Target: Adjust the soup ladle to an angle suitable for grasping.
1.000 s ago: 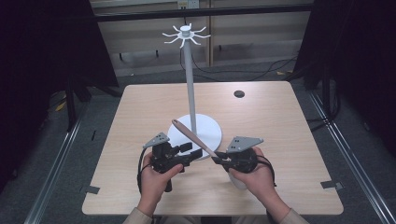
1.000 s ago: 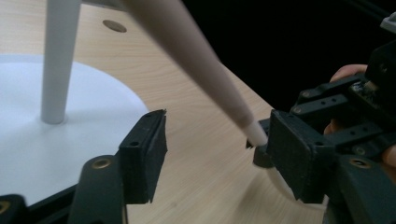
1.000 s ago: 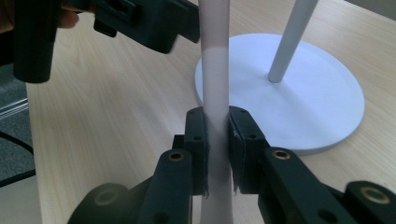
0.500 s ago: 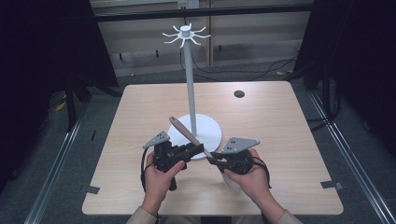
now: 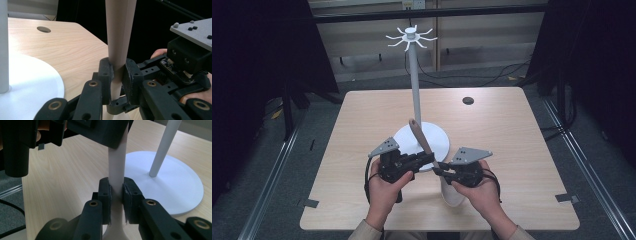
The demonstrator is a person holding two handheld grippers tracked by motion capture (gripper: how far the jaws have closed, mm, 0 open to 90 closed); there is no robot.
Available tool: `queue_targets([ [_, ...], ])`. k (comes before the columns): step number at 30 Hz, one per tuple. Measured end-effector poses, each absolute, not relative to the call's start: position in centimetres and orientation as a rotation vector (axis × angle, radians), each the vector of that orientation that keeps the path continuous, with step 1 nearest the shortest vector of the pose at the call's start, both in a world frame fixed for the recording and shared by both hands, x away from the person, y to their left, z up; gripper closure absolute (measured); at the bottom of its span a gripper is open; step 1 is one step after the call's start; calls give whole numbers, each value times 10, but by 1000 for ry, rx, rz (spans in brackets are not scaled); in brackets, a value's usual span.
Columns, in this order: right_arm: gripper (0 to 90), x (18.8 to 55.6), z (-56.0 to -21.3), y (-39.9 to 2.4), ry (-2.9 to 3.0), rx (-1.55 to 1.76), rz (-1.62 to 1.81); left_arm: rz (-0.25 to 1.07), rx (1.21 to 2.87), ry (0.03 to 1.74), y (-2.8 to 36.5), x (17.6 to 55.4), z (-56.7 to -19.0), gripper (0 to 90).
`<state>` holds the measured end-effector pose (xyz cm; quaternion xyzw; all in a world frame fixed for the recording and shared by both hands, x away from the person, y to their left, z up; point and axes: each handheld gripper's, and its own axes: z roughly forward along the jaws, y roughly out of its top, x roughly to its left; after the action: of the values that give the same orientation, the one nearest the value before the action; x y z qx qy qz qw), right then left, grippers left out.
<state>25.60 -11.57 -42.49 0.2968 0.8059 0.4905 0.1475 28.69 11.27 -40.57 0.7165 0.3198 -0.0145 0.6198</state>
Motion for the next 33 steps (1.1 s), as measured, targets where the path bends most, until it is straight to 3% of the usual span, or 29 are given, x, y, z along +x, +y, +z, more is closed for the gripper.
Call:
queue_targets([
  [12, 340, 250, -433, -144, 2288, 930, 1347, 0, 1738, 716, 114, 292, -383, 782],
  [17, 204, 246, -447, -162, 2290, 984, 1279, -2, 1749, 712, 114, 296, -374, 783],
  [33, 77, 241, -464, -179, 2276, 1078, 1239, 61, 1790, 675, 106, 310, -335, 783],
])
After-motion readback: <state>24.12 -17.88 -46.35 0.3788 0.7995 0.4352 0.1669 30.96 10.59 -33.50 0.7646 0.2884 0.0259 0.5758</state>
